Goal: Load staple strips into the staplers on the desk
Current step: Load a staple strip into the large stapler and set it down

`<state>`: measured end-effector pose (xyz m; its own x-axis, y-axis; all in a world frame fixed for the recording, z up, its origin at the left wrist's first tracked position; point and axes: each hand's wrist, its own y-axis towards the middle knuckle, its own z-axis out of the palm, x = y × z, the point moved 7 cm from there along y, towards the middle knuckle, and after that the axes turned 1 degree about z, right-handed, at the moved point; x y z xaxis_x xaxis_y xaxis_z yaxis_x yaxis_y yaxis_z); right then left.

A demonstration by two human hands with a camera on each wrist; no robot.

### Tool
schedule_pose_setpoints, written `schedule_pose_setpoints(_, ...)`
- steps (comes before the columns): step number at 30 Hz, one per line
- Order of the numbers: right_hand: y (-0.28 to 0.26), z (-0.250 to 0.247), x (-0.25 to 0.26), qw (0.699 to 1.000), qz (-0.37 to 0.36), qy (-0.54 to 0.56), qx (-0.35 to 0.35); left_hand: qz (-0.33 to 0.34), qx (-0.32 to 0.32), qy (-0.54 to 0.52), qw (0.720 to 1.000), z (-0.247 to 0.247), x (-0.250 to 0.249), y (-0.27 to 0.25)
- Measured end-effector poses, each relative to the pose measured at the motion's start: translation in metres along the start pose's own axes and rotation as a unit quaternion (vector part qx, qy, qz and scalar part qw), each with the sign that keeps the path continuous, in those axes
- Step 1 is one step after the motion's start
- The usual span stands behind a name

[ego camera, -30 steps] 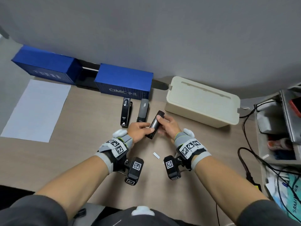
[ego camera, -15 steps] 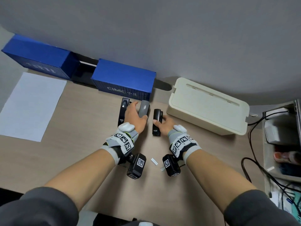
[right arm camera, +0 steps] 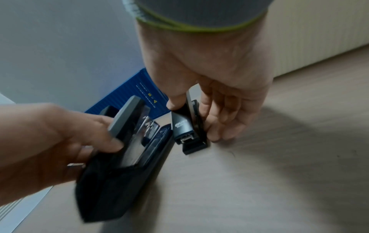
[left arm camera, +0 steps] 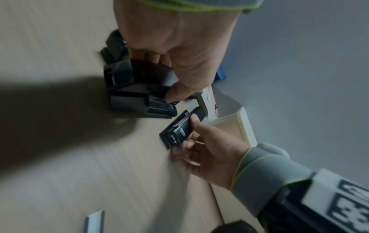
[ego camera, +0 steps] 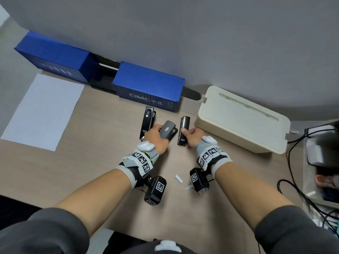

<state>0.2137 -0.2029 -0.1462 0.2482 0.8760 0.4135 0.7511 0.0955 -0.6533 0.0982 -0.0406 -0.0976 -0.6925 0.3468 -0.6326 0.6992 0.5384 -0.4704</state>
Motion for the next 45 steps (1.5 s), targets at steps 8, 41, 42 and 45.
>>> schedule_pose_setpoints(8,-0.021,-0.011,-0.016,1.000,-0.008,0.015,-0.025,-0.035,0.035,-0.014,0.999,-0.014,0.032,-0.028)
schedule_pose_setpoints(41,-0.141,-0.018,-0.055,0.865,-0.007,0.501,0.022,-0.073,0.106,-0.510,0.850,-0.050,0.038,-0.060)
schedule_pose_setpoints(42,-0.141,-0.016,-0.055,0.861,-0.009,0.508,0.024,-0.087,0.118,-0.513,0.846,-0.047,0.039,-0.062)
schedule_pose_setpoints(45,-0.141,-0.009,-0.054,0.859,-0.009,0.511,0.039,-0.120,0.171,-0.519,0.829,-0.033,0.035,-0.069)
